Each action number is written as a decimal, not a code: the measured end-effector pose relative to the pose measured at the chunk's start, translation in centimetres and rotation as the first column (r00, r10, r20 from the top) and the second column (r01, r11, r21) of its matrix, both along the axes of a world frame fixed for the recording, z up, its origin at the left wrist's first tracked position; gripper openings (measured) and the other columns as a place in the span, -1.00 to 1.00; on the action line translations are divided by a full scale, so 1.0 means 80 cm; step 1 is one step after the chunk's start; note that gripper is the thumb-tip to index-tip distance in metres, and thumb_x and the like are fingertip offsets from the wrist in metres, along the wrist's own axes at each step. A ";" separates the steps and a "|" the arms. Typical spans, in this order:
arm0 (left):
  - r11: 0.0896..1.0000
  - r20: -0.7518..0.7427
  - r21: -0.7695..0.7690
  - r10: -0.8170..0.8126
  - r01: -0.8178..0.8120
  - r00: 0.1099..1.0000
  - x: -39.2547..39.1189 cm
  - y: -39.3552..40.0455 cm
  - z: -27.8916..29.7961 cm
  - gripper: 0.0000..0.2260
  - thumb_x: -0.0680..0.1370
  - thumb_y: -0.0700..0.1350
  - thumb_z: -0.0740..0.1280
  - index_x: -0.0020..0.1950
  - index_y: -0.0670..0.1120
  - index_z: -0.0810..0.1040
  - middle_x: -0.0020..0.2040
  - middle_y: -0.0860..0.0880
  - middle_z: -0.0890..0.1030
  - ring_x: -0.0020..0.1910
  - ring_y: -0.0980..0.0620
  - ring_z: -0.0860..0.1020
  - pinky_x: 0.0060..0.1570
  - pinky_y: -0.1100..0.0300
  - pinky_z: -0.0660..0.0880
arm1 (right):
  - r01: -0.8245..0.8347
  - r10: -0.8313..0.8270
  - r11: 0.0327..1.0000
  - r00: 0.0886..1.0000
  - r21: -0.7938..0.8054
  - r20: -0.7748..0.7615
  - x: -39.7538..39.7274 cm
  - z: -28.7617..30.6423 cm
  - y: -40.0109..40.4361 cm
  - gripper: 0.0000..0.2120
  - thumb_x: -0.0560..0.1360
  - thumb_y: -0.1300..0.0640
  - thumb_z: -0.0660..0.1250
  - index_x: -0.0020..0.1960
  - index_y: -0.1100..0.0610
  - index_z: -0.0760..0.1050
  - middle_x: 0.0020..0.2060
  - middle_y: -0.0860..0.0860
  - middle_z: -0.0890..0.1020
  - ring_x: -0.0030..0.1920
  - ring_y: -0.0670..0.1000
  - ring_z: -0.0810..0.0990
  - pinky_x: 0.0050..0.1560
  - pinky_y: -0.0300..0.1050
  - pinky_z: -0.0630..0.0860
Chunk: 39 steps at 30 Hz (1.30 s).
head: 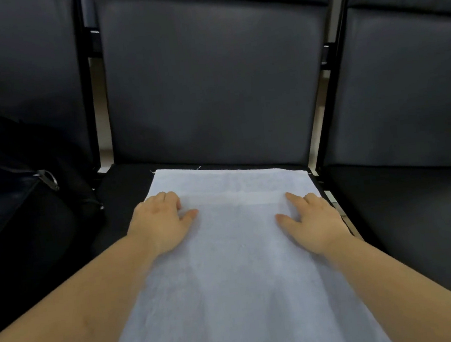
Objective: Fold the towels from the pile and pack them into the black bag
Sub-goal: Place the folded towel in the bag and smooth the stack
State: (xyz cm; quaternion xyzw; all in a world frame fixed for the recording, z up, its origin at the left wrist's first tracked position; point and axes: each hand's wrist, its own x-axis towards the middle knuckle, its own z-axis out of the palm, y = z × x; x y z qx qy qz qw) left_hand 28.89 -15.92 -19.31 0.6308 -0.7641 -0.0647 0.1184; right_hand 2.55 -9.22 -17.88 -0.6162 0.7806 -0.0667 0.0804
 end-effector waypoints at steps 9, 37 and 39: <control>0.953 0.138 0.287 0.055 -0.093 0.989 0.051 0.135 0.052 -0.33 0.55 0.19 0.22 0.55 -0.04 0.08 0.56 -0.10 0.07 0.51 -0.11 0.09 0.43 0.01 0.11 | 0.030 -0.038 0.994 0.997 0.109 0.071 0.010 0.036 0.115 -0.25 0.55 -0.22 0.17 0.57 -0.02 -0.12 0.55 0.02 0.07 0.53 0.07 0.05 0.50 0.09 0.01; 0.846 -0.612 0.526 0.299 0.094 0.732 0.106 0.246 0.104 -0.71 0.62 -0.33 0.13 0.19 -0.09 0.55 0.19 -0.13 0.55 0.13 -0.12 0.55 0.09 -0.02 0.54 | 0.224 -0.287 0.955 0.517 0.196 0.806 -0.050 0.098 0.278 -0.79 0.56 0.35 0.23 0.03 0.18 0.62 0.01 0.12 0.64 0.03 0.15 0.63 -0.05 -0.01 0.57; 0.830 -0.643 0.536 0.286 0.151 0.710 0.113 0.254 0.110 -0.68 0.61 -0.37 0.10 0.03 -0.14 0.62 0.17 -0.12 0.58 0.13 -0.10 0.56 0.04 0.07 0.52 | 0.164 -0.267 0.963 0.498 0.212 0.825 -0.053 0.105 0.288 -0.74 0.54 0.40 0.21 -0.06 0.23 0.67 -0.01 0.12 0.67 0.02 0.15 0.65 -0.01 0.01 0.58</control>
